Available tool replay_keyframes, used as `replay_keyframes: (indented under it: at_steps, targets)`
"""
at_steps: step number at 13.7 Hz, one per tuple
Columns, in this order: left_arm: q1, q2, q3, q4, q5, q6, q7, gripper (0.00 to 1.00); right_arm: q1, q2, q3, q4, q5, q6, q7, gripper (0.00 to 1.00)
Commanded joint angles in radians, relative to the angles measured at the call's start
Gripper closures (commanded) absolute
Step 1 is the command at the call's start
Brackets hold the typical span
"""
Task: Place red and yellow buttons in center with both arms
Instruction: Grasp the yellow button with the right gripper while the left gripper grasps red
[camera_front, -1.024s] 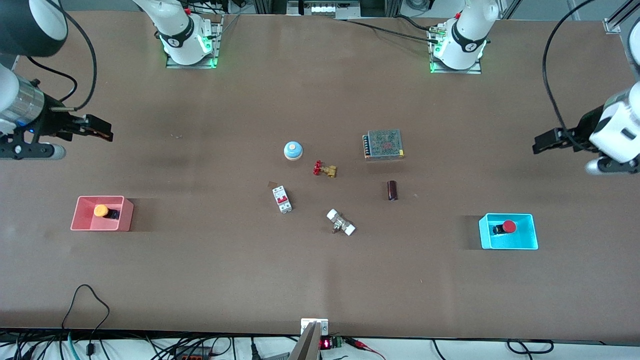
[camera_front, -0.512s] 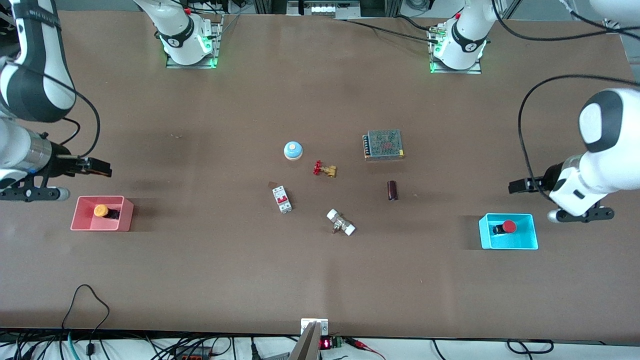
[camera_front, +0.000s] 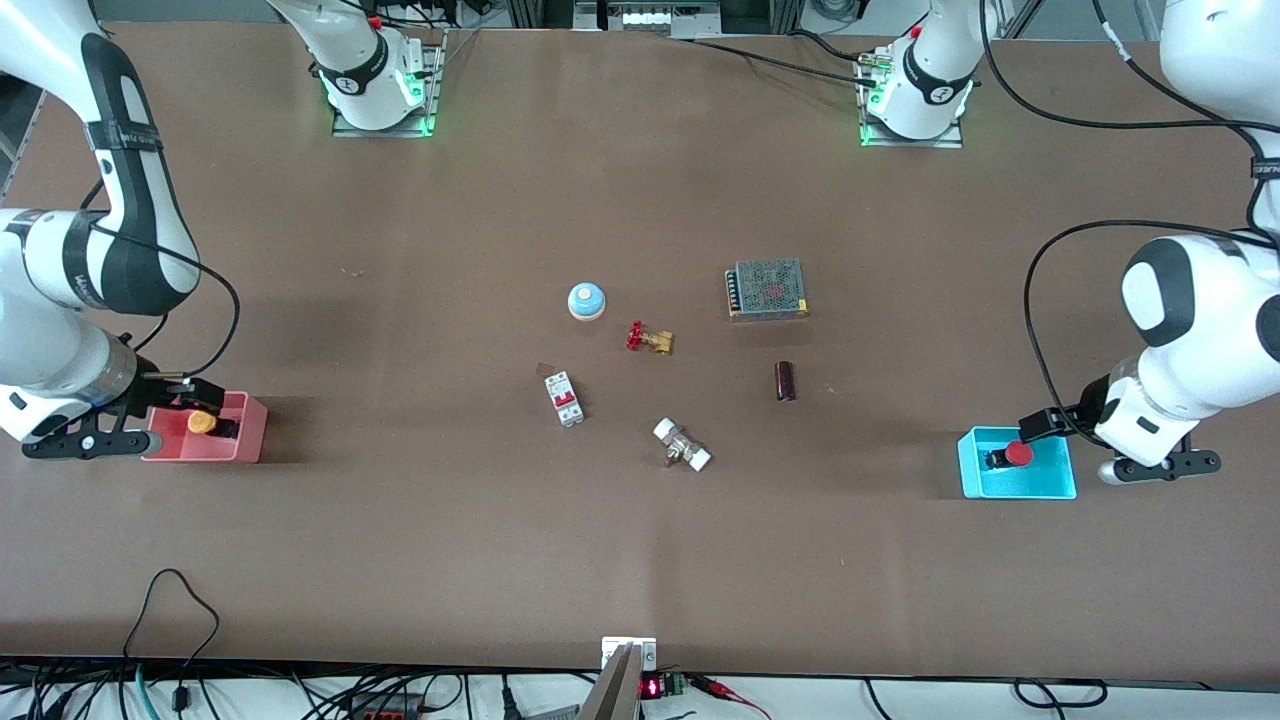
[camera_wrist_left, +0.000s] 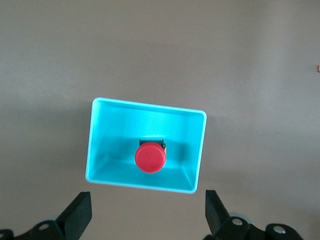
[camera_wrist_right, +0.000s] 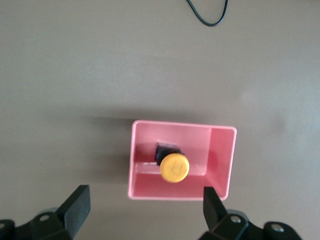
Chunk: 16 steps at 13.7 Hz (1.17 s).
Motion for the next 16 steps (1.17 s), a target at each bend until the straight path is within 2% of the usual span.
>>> replay_keyframes:
  at_steps: [1, 6, 8, 11, 14, 16]
  targets:
    - [0.002, 0.047, -0.004, -0.004, 0.049, 0.065, 0.032, 0.0, -0.038, 0.028, 0.002, -0.011, -0.012, 0.087, -0.048, 0.0]
    - [0.013, 0.09, -0.004, 0.01, 0.036, 0.083, 0.032, 0.0, -0.072, 0.045, -0.006, -0.118, 0.004, 0.234, -0.042, 0.0]
    - [0.013, 0.11, -0.002, 0.01, 0.04, 0.135, 0.044, 0.0, -0.077, 0.046, -0.007, -0.129, 0.005, 0.253, -0.04, 0.0]
    - [0.008, 0.144, -0.002, 0.011, 0.037, 0.146, 0.076, 0.0, -0.092, 0.046, -0.007, -0.141, 0.007, 0.254, -0.077, 0.0]
    - [0.01, 0.158, -0.002, 0.011, 0.036, 0.152, 0.076, 0.0, -0.101, 0.063, -0.01, -0.14, 0.16, 0.265, -0.221, 0.0]
    - [0.01, 0.175, -0.002, 0.028, 0.037, 0.157, 0.078, 0.0, -0.101, 0.074, -0.01, -0.138, 0.197, 0.27, -0.247, 0.0]
